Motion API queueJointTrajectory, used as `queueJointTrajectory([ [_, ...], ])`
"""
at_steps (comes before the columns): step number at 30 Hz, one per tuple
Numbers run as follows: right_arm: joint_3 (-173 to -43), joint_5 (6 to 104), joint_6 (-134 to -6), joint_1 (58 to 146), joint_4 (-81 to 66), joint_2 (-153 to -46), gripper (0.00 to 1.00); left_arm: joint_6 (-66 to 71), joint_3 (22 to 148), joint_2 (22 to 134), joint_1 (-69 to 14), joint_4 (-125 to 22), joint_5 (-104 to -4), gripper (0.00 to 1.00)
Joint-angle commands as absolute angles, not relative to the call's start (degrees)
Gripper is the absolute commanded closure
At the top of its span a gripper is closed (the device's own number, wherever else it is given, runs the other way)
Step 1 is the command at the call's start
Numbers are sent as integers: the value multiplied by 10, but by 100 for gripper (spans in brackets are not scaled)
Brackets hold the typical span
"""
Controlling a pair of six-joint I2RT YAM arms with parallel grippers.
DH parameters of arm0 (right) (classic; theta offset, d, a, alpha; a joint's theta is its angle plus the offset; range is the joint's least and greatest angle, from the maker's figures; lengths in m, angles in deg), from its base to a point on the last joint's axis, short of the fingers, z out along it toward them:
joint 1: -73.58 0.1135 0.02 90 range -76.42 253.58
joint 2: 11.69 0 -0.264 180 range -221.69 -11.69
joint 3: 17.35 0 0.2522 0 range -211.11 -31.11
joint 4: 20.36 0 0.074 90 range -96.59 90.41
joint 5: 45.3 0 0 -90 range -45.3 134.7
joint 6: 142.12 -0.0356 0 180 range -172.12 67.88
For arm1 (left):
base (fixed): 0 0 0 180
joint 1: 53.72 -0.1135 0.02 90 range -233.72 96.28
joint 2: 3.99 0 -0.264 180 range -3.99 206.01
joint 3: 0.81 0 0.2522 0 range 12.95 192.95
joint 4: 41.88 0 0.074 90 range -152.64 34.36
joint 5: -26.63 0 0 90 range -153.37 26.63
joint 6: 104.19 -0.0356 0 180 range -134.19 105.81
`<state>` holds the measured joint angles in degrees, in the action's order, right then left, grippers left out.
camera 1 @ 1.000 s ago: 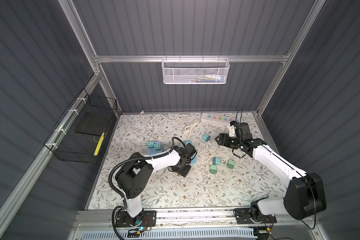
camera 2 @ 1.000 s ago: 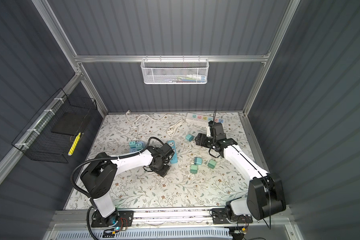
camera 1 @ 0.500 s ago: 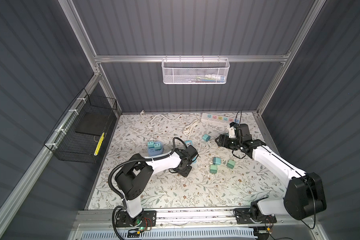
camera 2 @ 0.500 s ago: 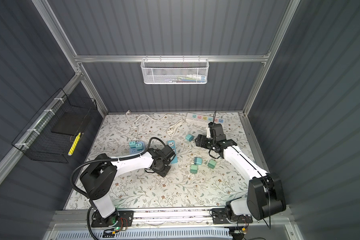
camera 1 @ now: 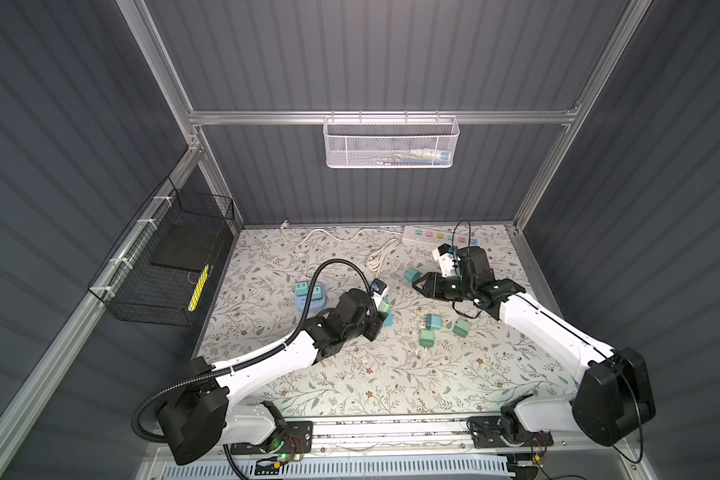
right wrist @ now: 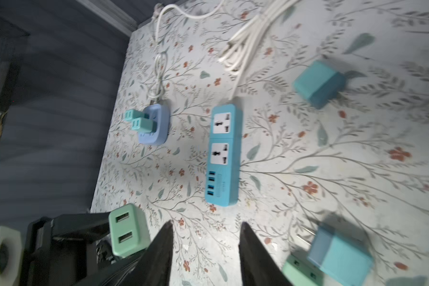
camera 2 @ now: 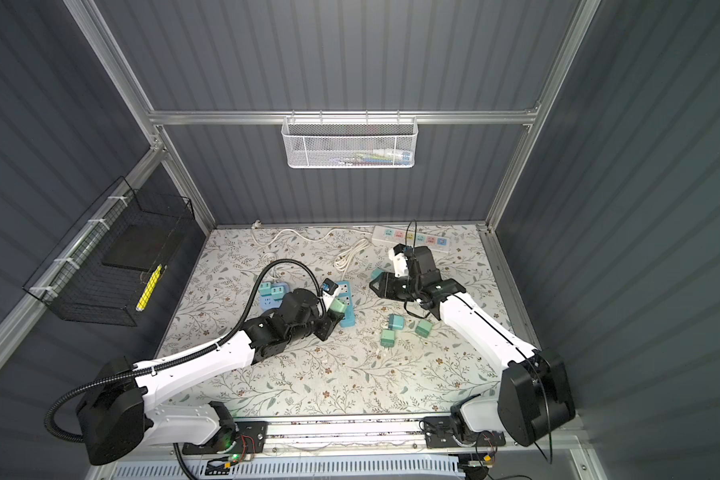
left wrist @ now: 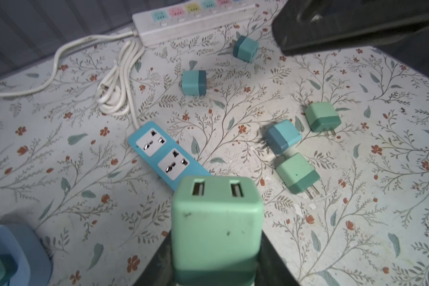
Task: Insert the plug
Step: 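Lift the mint-green adapter toward the right gripper while the right gripper approaches, then grasp the mint-green adapter with the right gripper while the left gripper releases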
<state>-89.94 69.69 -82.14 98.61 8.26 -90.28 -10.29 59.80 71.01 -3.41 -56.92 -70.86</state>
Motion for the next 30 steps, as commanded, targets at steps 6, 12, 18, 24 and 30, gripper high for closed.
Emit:
queueJointTrajectory([
  [6, -934, 764, -808, 1055, 41, -927, 52, -137, 605, 709, -31, -505, -703, 83],
  [12, -940, 786, -802, 1064, 43, -942, 53, -143, 623, 711, -31, -517, -695, 83],
  [18, -949, 796, -794, 1072, 51, -961, 55, -137, 627, 719, -31, -515, -690, 82],
  [24, -952, 794, -795, 1077, 50, -965, 68, -133, 629, 718, -31, -520, -687, 81],
  [30, -954, 782, -800, 1079, 39, -961, 81, -123, 625, 711, -32, -524, -711, 42],
])
